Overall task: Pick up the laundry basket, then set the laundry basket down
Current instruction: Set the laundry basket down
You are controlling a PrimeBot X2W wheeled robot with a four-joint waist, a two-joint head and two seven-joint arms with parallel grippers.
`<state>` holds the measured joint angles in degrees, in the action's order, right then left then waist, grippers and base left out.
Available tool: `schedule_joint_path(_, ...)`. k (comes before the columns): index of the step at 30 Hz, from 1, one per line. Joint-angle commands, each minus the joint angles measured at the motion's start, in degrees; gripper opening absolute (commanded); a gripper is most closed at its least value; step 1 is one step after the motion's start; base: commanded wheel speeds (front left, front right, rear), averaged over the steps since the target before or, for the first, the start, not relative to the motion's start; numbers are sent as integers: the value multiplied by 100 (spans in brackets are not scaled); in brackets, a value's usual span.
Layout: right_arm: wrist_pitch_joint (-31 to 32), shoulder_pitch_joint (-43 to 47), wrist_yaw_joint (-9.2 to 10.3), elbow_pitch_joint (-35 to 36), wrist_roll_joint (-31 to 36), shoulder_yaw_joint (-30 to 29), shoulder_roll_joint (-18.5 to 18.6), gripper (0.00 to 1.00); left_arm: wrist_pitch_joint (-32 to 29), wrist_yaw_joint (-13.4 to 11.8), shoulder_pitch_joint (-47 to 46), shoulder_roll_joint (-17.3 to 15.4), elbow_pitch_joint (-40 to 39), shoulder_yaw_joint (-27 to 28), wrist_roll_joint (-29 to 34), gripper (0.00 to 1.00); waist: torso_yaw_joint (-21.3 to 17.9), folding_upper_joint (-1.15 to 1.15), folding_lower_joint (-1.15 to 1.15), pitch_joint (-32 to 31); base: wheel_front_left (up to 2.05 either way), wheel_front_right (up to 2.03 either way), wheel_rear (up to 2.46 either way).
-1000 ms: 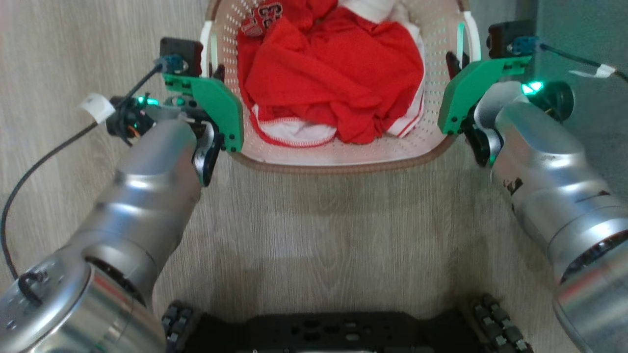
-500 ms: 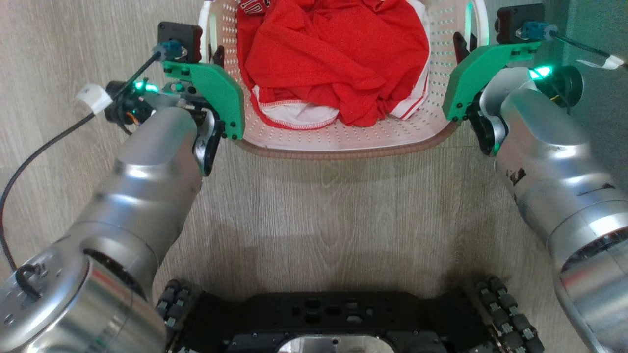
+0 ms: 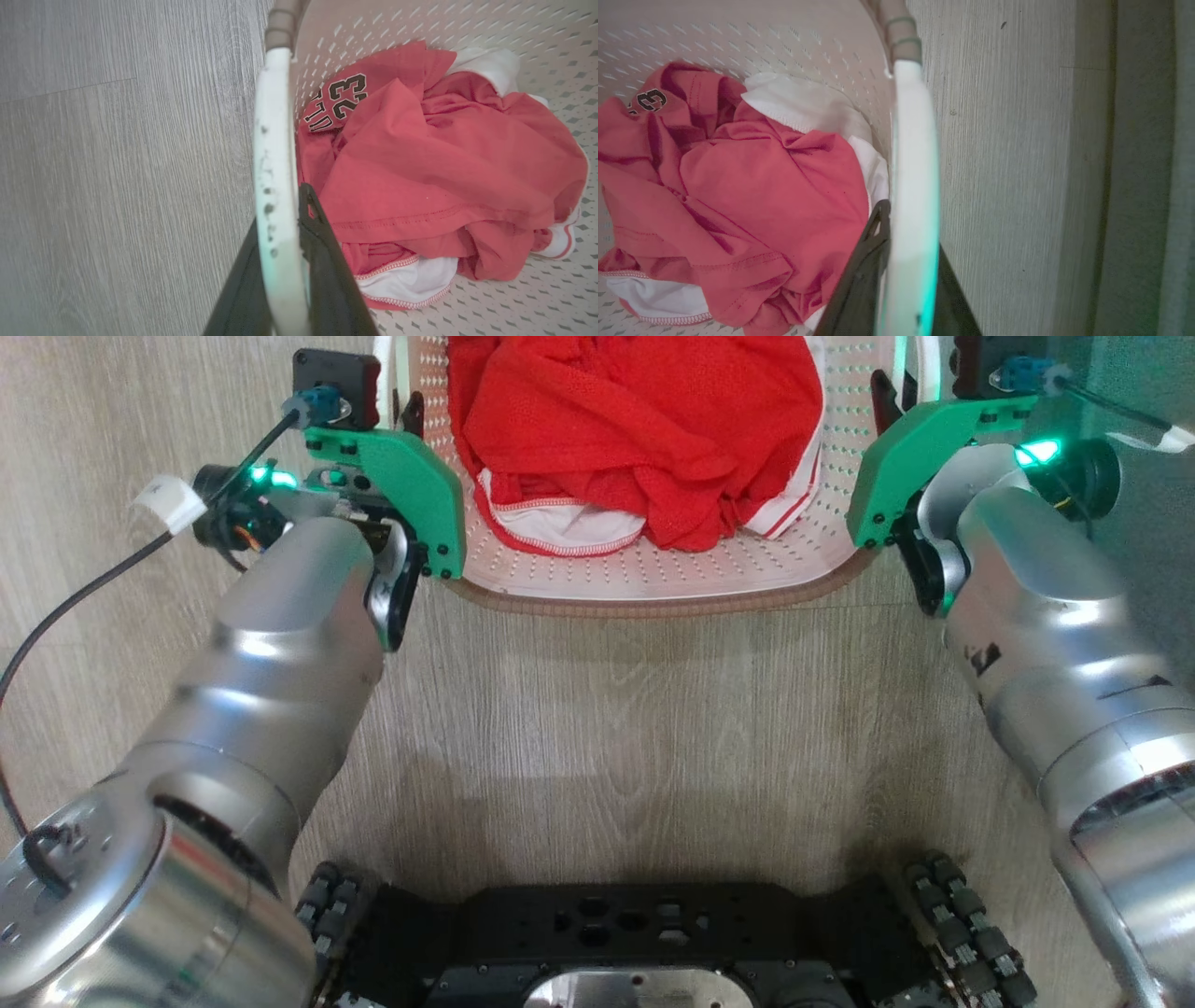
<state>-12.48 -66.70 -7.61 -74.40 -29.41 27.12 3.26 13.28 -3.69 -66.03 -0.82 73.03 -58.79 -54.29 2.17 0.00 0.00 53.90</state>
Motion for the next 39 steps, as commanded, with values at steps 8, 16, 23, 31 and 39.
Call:
schedule_joint_path(8, -170, 55, 12, 44, 388, -314, -35, 100, 60, -221, 63, -206, 44, 53, -164, 66, 18, 0, 0, -7, 0, 0, 0)
schedule_joint_path(16, -235, 38, 12, 95, 408, -338, -37, 100, 102, -316, 187, -206, -1, 73, -293, 100, 14, 0, 0, -220, 0, 0, 0)
schedule_joint_path(23, -249, 161, 12, 459, 382, -365, -37, 100, 163, -261, 274, -208, -35, 177, -301, 100, -53, 0, 0, -613, 0, 0, 0)
schedule_joint_path(31, -251, 706, 12, 1344, 742, -869, -38, 100, 171, -388, 682, -543, -1058, 990, 183, 100, -118, 0, 0, -1455, 0, 0, 0)
schedule_joint_path(39, -252, 1680, 12, 2297, 987, -1135, -38, 100, 171, -444, 1792, -797, -2350, 2156, 1334, 100, -164, 0, 0, -2561, 0, 0, 0)
